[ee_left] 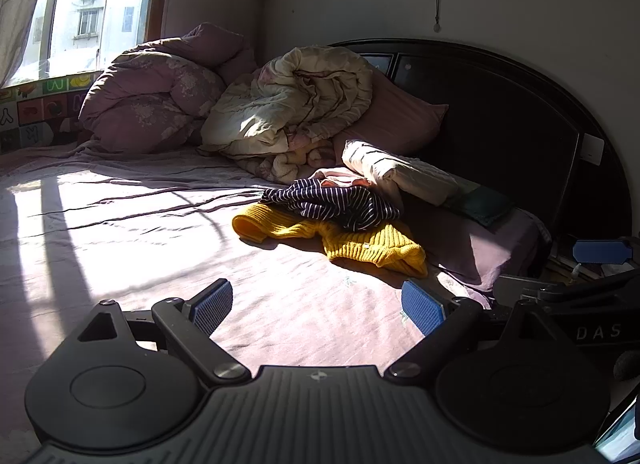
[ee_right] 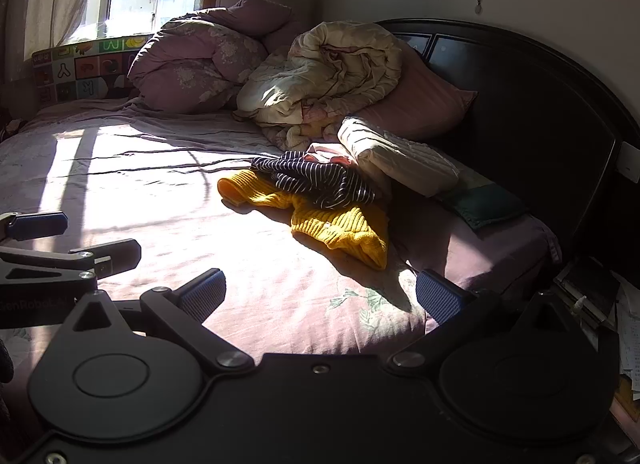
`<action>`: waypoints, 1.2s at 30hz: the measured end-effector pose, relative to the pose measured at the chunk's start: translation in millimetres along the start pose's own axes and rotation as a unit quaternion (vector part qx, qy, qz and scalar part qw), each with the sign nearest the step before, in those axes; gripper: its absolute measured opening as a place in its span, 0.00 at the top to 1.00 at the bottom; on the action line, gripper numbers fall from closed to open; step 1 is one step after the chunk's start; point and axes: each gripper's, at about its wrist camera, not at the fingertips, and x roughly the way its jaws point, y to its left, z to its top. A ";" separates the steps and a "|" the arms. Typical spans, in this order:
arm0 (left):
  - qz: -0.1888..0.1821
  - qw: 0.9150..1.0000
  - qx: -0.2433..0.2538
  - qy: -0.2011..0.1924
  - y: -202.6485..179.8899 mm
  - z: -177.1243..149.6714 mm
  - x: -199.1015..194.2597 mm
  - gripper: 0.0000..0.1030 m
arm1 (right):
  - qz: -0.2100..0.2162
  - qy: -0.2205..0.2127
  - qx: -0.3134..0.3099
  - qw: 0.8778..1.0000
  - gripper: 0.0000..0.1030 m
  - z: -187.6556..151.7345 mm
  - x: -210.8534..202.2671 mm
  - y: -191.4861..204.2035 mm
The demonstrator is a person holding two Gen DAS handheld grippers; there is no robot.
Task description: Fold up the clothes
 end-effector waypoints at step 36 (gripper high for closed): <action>0.001 1.000 0.007 0.000 -2.3 -1.0 0.7 0.11 | 0.001 0.007 0.005 1.000 0.00 0.1 -3.0 -2.2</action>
